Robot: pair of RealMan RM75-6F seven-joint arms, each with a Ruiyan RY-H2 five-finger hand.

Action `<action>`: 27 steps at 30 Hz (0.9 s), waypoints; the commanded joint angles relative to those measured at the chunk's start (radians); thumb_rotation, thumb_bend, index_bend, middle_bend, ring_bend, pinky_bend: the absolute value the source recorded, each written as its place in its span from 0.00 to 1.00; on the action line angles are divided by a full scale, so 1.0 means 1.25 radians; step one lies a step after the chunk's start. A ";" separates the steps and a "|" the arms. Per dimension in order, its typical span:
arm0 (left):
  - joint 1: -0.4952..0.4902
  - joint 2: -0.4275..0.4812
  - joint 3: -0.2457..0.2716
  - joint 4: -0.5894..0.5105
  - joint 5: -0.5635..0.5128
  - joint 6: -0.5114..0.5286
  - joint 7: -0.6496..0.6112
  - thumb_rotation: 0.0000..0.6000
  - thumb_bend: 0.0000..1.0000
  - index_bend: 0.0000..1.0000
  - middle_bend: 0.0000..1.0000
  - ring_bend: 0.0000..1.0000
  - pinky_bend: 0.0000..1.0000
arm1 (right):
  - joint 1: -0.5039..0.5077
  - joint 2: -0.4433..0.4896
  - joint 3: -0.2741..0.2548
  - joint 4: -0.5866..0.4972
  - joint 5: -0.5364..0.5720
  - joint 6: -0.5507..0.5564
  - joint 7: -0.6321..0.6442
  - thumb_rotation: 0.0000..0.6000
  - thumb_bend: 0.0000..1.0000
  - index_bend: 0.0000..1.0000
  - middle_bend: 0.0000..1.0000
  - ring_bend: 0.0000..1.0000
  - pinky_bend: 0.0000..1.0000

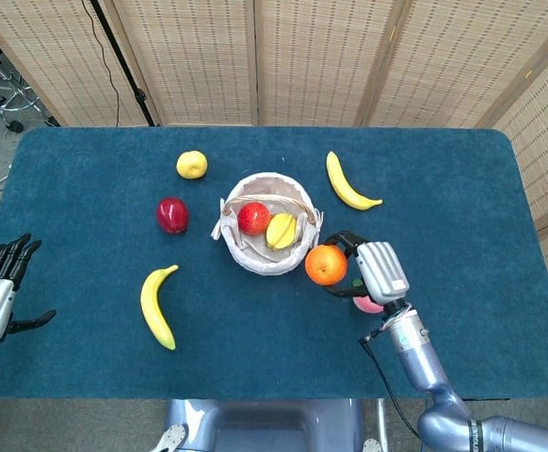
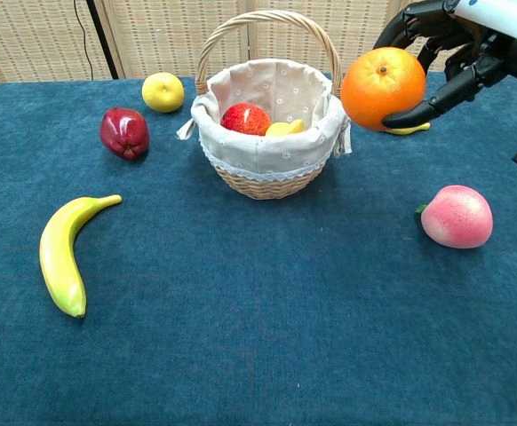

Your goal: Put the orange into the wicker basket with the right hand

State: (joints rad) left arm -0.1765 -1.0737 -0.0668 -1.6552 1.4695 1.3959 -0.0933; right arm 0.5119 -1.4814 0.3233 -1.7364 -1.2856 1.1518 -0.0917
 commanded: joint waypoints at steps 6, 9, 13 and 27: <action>-0.005 -0.002 0.000 0.004 -0.005 -0.012 -0.004 1.00 0.11 0.00 0.00 0.00 0.00 | 0.059 -0.050 0.038 0.040 0.075 -0.023 -0.023 1.00 0.37 0.82 0.61 0.66 0.76; -0.006 -0.002 0.001 0.005 -0.005 -0.014 -0.007 1.00 0.11 0.00 0.00 0.00 0.00 | 0.080 -0.073 0.049 0.042 0.095 -0.027 -0.025 1.00 0.37 0.82 0.61 0.65 0.76; -0.006 -0.001 0.000 0.005 -0.006 -0.012 -0.009 1.00 0.11 0.00 0.00 0.00 0.00 | 0.106 -0.101 0.066 0.045 0.112 -0.027 -0.018 1.00 0.37 0.81 0.61 0.62 0.76; -0.003 0.007 0.000 0.008 -0.002 -0.005 -0.035 1.00 0.11 0.00 0.00 0.00 0.00 | 0.165 -0.199 0.082 0.080 0.159 -0.021 0.008 1.00 0.24 0.71 0.48 0.45 0.57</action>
State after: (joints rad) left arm -0.1804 -1.0654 -0.0668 -1.6451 1.4668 1.3892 -0.1355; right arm 0.7119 -1.7225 0.4262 -1.6430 -1.0942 1.1296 -0.0837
